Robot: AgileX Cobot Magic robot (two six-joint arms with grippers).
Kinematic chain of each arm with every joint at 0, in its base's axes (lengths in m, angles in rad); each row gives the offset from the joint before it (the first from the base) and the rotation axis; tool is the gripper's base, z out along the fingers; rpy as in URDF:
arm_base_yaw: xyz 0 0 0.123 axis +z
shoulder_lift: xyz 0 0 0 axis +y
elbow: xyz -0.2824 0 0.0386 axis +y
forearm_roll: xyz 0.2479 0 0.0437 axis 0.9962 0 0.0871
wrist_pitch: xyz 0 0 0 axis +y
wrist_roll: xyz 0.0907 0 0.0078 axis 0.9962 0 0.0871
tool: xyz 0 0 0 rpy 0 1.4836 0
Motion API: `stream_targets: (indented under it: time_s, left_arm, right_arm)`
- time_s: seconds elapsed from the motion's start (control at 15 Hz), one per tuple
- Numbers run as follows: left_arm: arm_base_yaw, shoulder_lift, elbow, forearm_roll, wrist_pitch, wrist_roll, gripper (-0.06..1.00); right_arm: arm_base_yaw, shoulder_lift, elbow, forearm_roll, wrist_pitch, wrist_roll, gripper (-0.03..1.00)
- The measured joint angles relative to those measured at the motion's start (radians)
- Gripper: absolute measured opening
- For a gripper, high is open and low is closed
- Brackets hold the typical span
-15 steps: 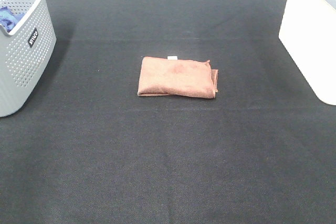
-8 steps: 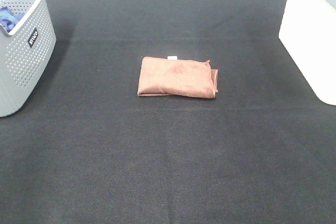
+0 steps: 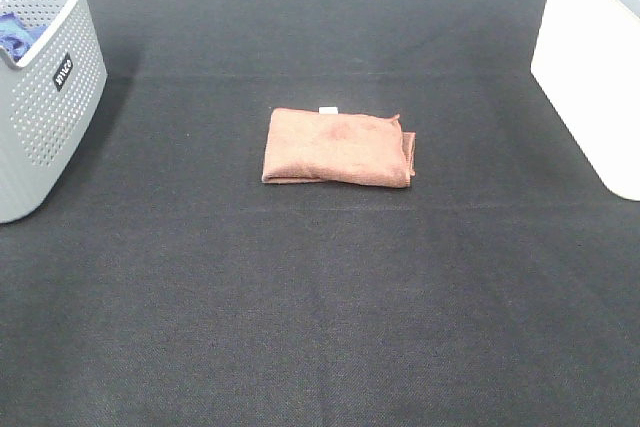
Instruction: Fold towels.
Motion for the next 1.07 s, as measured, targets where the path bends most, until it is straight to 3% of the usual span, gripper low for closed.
stream_targets:
  time_s: [0.33,1.07]
  left_arm:
    - [0.022,-0.168,0.003,0.0,0.0,0.0,0.69]
    - [0.022,-0.169,0.003,0.0,0.0,0.0,0.69]
  right_arm:
    - [0.0,-0.152,0.0,0.0,0.0,0.0,0.75]
    - [0.0,-0.2,0.0,0.0,0.001,0.0,0.75]
